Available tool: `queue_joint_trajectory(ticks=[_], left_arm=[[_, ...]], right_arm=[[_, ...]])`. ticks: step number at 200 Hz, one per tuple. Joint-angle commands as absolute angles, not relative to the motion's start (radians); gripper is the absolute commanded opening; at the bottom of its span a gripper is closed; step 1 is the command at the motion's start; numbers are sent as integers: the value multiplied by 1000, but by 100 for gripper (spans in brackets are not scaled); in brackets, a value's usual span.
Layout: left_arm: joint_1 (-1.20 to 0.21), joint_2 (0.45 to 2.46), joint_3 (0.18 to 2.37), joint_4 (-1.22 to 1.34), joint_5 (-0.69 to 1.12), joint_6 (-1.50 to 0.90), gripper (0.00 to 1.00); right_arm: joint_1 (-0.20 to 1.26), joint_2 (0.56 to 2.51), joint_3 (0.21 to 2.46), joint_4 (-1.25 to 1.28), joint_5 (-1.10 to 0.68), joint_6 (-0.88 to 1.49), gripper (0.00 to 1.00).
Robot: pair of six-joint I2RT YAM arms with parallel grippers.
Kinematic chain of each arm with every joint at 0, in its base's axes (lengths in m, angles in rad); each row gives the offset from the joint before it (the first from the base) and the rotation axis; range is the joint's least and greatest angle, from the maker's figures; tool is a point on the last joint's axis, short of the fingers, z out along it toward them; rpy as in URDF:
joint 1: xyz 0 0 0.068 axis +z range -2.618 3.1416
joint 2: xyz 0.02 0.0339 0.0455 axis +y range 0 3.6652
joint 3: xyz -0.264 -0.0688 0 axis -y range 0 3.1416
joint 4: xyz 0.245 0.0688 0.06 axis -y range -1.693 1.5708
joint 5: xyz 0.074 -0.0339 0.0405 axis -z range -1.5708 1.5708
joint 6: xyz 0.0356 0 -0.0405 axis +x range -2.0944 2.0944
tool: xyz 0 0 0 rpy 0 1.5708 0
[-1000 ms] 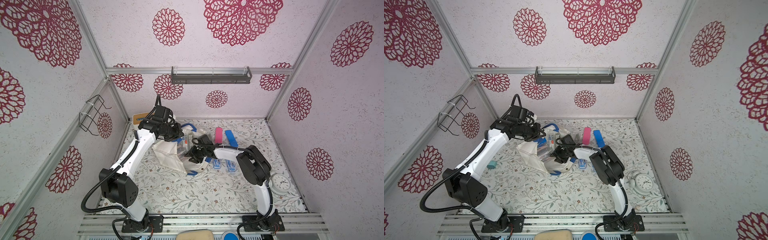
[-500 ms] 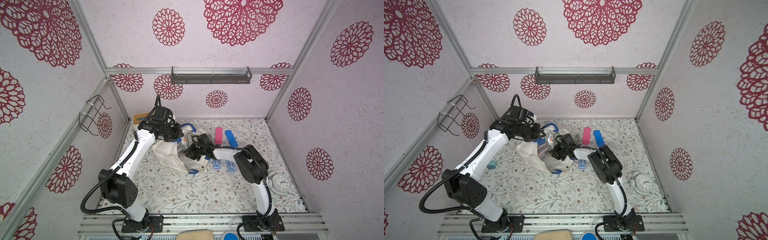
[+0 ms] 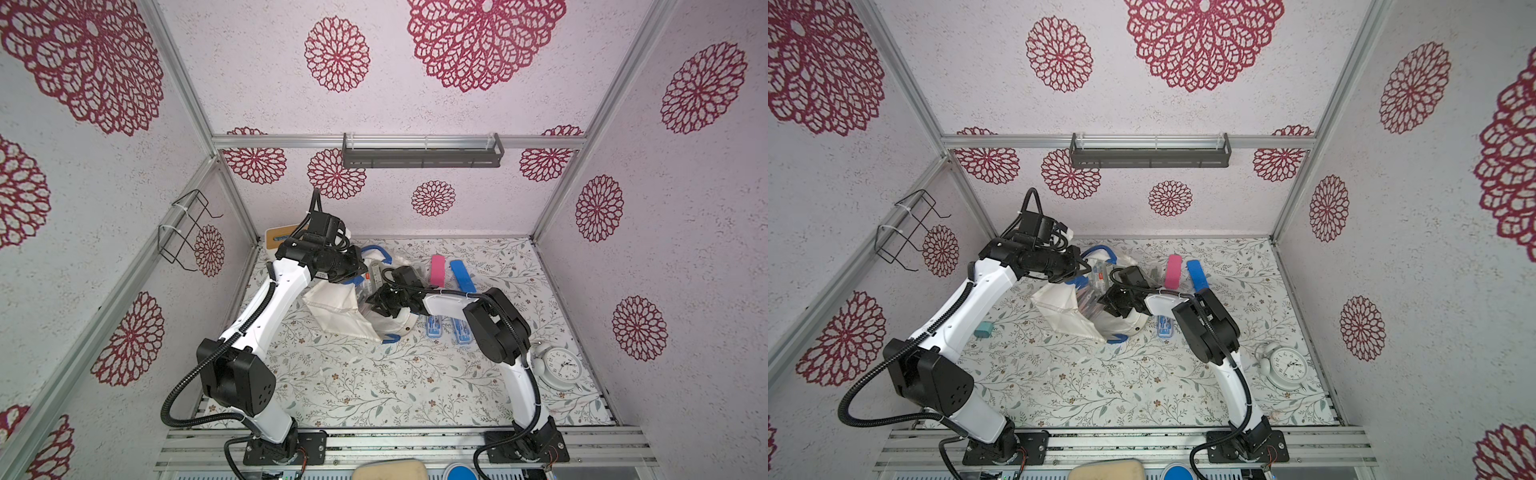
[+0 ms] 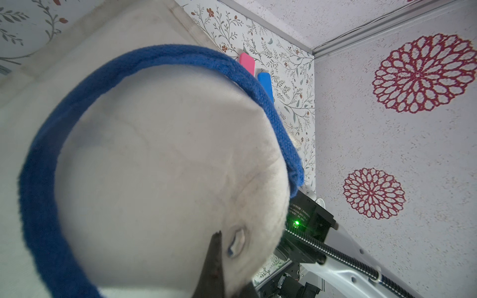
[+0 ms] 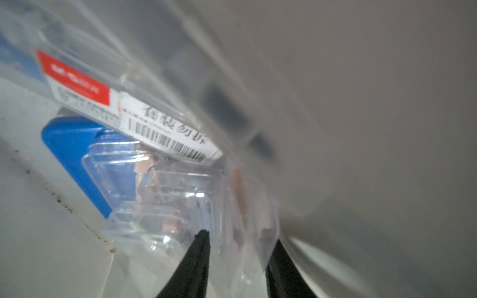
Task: Take out the compass set from the canvas bag
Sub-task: Pick up the compass set from the canvas bag.
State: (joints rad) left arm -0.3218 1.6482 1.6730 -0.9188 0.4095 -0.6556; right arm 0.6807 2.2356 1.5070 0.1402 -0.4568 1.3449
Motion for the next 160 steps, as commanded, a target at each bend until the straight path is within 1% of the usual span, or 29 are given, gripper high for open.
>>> queue_joint_trajectory(ticks=[1, 27, 64, 84, 131, 160], left_arm=[[-329, 1634, 1727, -905, 466, -657, 0], [-327, 1634, 1733, -915, 458, -650, 0], [-314, 1641, 1723, -906, 454, -656, 0], [-291, 1654, 1715, -894, 456, -666, 0], [-224, 1687, 1710, -865, 456, -692, 0], [-208, 1699, 1709, -848, 456, -699, 0]], right_arm=[[654, 2268, 1527, 148, -432, 1377, 37], [647, 2266, 1530, 157, -427, 1379, 26], [635, 2186, 1542, 90, -415, 1283, 19], [634, 2128, 1558, 27, -420, 1210, 17], [628, 1989, 1579, -144, -416, 1033, 17], [613, 1925, 1587, -234, -398, 948, 17]])
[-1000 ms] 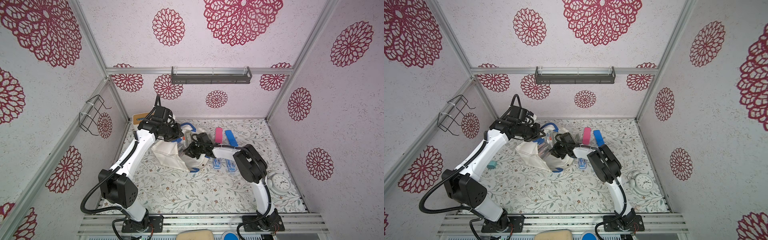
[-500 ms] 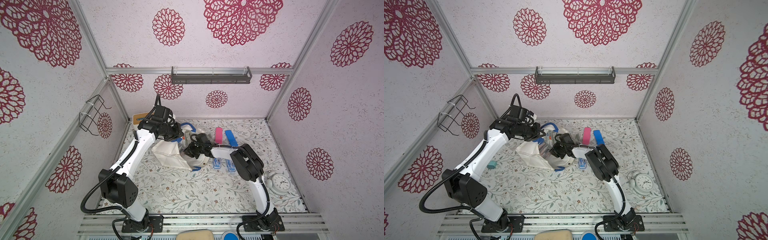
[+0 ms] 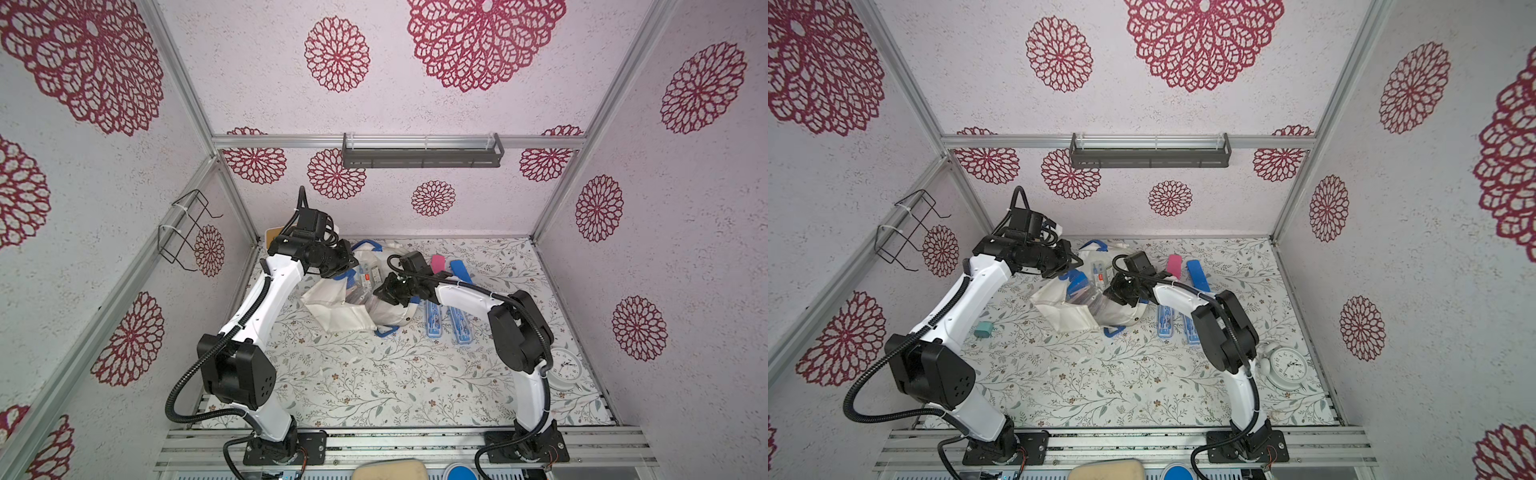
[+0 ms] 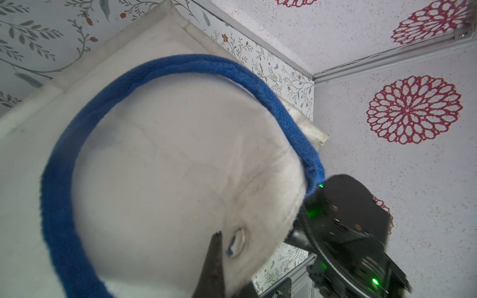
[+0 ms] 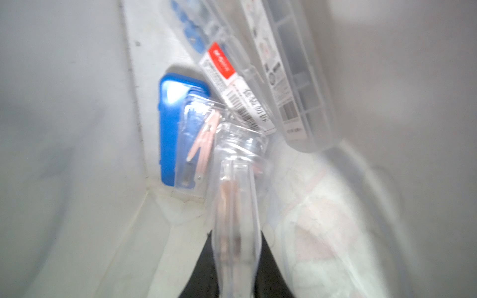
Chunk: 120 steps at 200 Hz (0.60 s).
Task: Take out the compass set from the canvas bag
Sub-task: Pick up the compass set from the canvas bag.
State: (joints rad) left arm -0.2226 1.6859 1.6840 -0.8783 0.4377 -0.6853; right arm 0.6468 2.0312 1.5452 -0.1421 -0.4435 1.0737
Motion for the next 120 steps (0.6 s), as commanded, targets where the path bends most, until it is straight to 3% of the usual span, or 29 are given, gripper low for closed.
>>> queue_joint_trajectory(ticks=[1, 41, 120], left_arm=[[-207, 1699, 1708, -847, 456, -699, 0], [-184, 1700, 1694, -830, 462, -700, 0], [-124, 1679, 1660, -814, 474, -689, 0]], right_arm=[[613, 1923, 1587, -237, -397, 945, 17], [540, 1829, 1591, -293, -416, 839, 17], [236, 1695, 1561, -274, -671, 737, 17]])
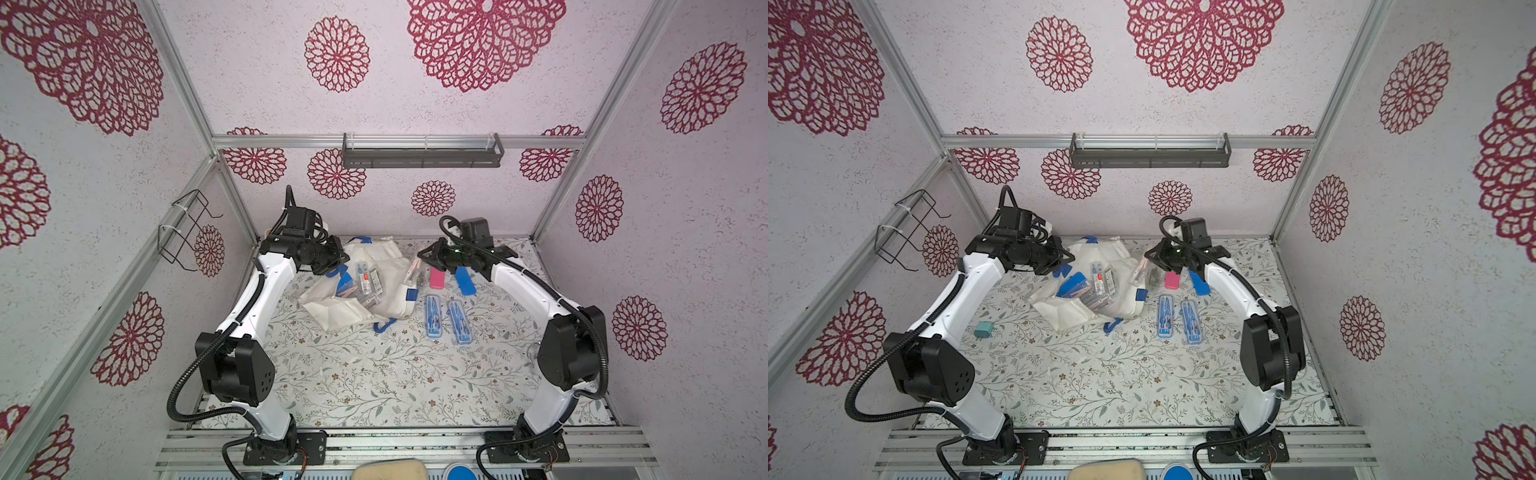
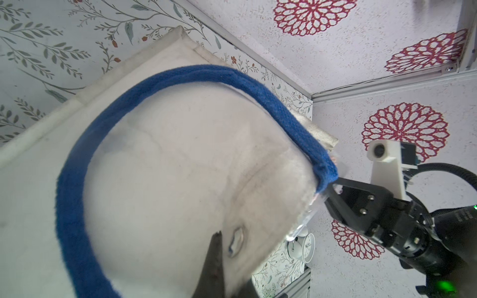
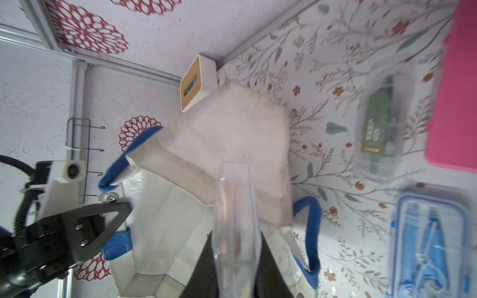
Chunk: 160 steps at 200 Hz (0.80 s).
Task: Take out the compass set from the canvas bag
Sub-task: Pick up the compass set from the canvas bag, then place the compass set at the center of the board.
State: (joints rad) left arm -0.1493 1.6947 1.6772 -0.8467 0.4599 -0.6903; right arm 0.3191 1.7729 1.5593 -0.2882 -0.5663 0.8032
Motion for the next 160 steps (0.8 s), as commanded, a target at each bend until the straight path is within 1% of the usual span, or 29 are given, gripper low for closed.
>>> queue_joint_trajectory(ticks=[1, 24, 36, 51, 78, 118, 160], left_arm=[[-123, 1679, 1659, -815, 475, -689, 0], [-99, 1671, 1652, -817, 476, -678, 0], [-84, 1668, 1653, -820, 476, -673, 0], [-68, 1667, 1652, -821, 479, -669, 0], [-55, 1672, 1666, -827, 488, -666, 0], [-55, 1675, 1677, -833, 500, -666, 0], [-57, 1655, 1662, -837, 510, -663, 0]], right_arm=[[232, 1693, 1558, -273, -674, 734, 17], [175, 1688, 1529, -348, -710, 645, 18], [175, 1700, 1526, -426, -689, 571, 18], [187, 1717, 1474, -446, -693, 543, 18], [252, 1759, 1382, -421, -677, 530, 18], [387, 1874, 1367, -381, -612, 549, 17], [421, 1977, 1406, -393, -535, 537, 18]])
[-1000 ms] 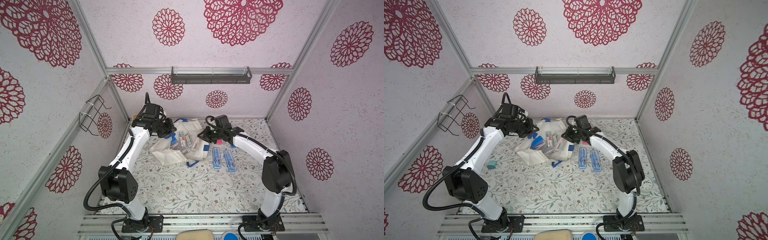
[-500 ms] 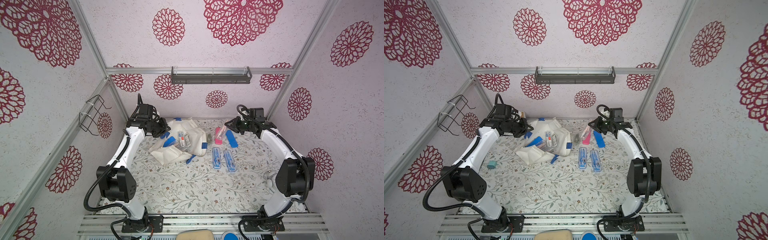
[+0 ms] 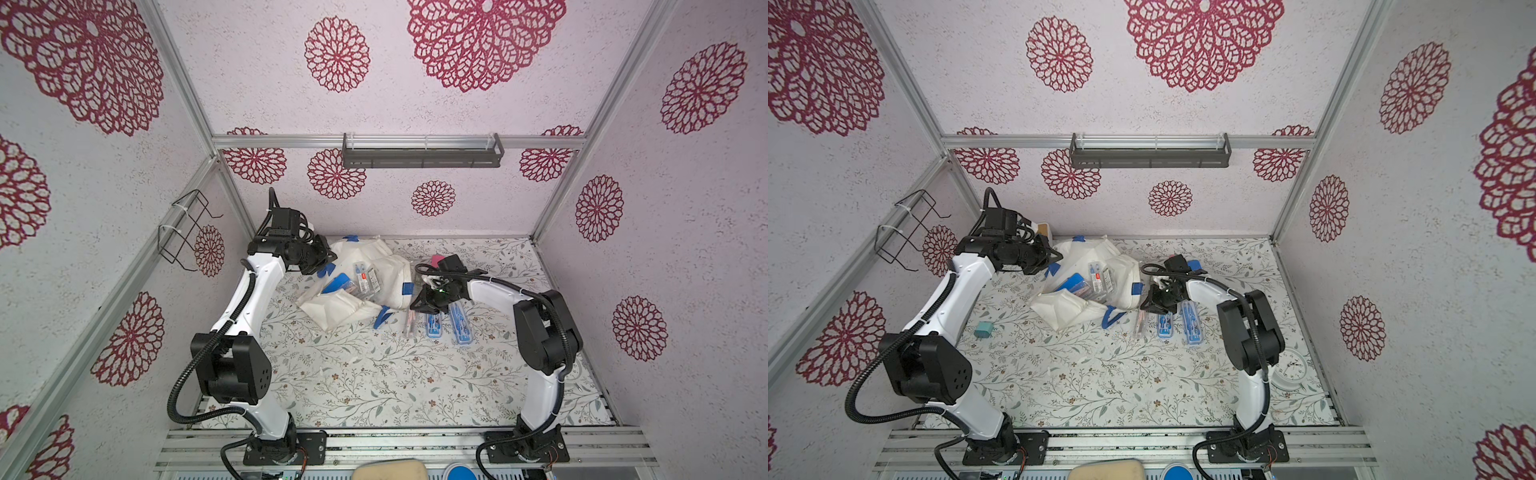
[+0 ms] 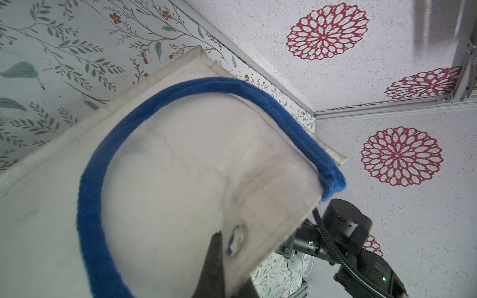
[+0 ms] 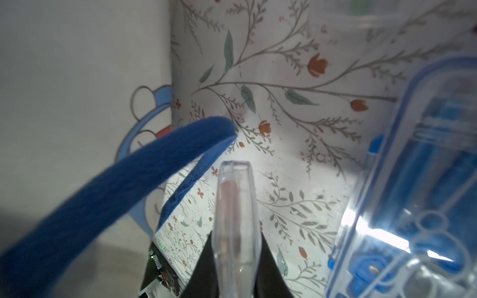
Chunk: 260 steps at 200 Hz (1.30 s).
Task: Take out the compass set from the canvas bag
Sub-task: Place the compass set at the center of the board.
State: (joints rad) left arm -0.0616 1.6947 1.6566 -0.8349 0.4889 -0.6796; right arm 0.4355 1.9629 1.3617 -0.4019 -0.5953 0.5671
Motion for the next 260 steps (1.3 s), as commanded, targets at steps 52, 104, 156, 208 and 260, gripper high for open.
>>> queue_joint_trajectory(ticks=[52, 104, 156, 208, 260], left_arm=[[-64, 1612, 1617, -825, 540, -654, 0], [-109, 1617, 1641, -835, 568, -632, 0], [-171, 1626, 1641, -802, 577, -646, 0], [-216, 1635, 1641, -769, 584, -667, 0], [-248, 1631, 1641, -795, 549, -677, 0]], right_arm=[[418, 2020, 1463, -468, -470, 499, 24], [358, 1905, 1417, -478, -391, 554, 49], [331, 1659, 1360, -427, -353, 696, 40], [559, 1580, 1367, -287, -323, 849, 32], [724, 1686, 1348, -189, -298, 896, 29]])
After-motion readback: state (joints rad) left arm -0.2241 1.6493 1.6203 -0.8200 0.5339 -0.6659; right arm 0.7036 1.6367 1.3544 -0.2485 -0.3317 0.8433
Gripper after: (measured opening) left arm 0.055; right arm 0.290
